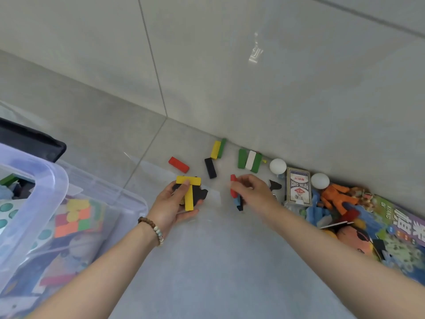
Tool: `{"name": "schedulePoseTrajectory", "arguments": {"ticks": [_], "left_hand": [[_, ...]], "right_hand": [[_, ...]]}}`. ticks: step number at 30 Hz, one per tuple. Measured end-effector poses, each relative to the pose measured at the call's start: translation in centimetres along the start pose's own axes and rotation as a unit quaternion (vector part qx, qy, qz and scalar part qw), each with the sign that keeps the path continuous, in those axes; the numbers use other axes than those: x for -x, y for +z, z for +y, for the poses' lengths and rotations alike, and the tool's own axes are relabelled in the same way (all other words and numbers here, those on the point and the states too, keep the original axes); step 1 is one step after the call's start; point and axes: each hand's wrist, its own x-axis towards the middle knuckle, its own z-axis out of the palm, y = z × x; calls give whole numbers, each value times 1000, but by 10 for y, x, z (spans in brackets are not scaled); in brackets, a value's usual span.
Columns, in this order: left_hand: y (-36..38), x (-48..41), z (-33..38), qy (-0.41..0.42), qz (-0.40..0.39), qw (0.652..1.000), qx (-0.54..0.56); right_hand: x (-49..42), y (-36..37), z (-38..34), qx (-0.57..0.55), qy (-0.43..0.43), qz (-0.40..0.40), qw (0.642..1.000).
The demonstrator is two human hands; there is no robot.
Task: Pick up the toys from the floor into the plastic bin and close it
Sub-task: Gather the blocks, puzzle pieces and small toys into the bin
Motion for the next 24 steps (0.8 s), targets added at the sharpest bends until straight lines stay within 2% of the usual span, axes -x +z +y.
{"name": "schedulePoseTrajectory", "arguments": {"ticks": [2, 4, 7, 12, 16, 20, 22, 24], "left_hand": [[8, 7, 11, 18, -3, 1000, -9], [17, 20, 27, 39, -11, 999, -22], [25, 58, 54, 67, -19, 997, -40], [-4, 149, 116, 137, 18, 988, -64], [-73, 219, 165, 179, 75, 972, -129], [-146, 253, 180, 135, 124, 963, -196], [-173, 259, 176, 85, 128, 960, -234], [-189, 265, 172, 34, 144, 926, -346]], "right_hand": [[14, -14, -21, -157, 53, -76, 983], [33, -31, -42, -257, 57, -115, 958], [69, -48, -79, -296, 42, -176, 938], [131, -32, -153, -268, 48, -275, 922], [176, 27, -209, -191, 23, -312, 930], [216, 114, -233, -118, 17, -342, 932], [230, 144, -235, -65, 8, -320, 945], [236, 153, -233, 41, -28, -268, 962]]}}
